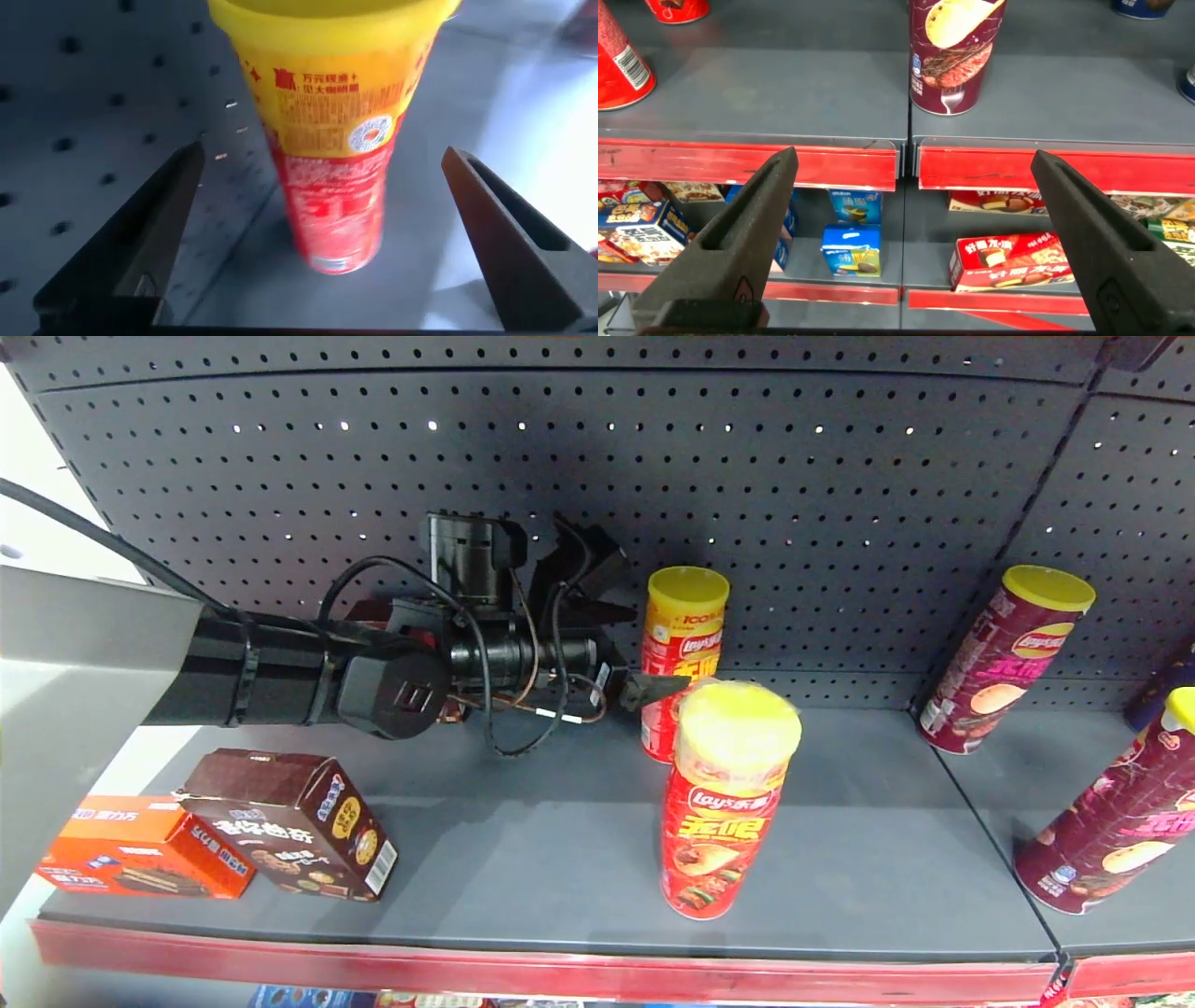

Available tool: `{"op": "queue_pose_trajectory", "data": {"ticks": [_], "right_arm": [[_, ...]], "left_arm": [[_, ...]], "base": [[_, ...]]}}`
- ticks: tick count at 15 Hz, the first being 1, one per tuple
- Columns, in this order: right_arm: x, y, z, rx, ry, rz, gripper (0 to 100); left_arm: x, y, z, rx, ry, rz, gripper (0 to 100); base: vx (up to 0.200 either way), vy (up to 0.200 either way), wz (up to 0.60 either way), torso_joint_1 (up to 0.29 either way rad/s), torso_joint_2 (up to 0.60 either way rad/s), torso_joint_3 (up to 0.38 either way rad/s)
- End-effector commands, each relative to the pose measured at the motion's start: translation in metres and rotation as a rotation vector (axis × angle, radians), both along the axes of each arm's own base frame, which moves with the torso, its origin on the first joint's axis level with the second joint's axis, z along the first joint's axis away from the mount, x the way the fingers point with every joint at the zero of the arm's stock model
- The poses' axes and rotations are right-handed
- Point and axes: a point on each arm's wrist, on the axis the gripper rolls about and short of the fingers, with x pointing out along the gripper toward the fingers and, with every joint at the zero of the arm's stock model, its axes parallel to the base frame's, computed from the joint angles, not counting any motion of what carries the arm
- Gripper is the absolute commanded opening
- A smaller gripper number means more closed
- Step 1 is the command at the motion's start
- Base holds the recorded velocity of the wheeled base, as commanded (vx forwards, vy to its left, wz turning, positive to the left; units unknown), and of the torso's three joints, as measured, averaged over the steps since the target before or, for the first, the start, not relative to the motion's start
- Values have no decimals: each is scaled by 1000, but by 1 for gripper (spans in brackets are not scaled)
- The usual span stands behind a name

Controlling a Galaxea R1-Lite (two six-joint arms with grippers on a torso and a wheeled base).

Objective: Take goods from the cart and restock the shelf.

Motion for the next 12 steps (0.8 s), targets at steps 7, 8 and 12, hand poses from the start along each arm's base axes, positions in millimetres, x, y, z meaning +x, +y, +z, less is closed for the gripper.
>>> {"op": "queue_pose_trajectory", "data": {"ticks": [7,8,12], "right_arm": [[0,0,0,0,1,1,100],[0,0,0,-1,1,1,100],[0,0,0,-1,3,1,100]], "left_arm": [[4,2,-4,70,-48,153,100],[4,2,-4,72,-49,166,100],[3,3,-5,95,-68,177,100]], "base": [[0,0,0,0,0,0],[0,0,0,0,0,0],[0,0,0,0,0,0]]}}
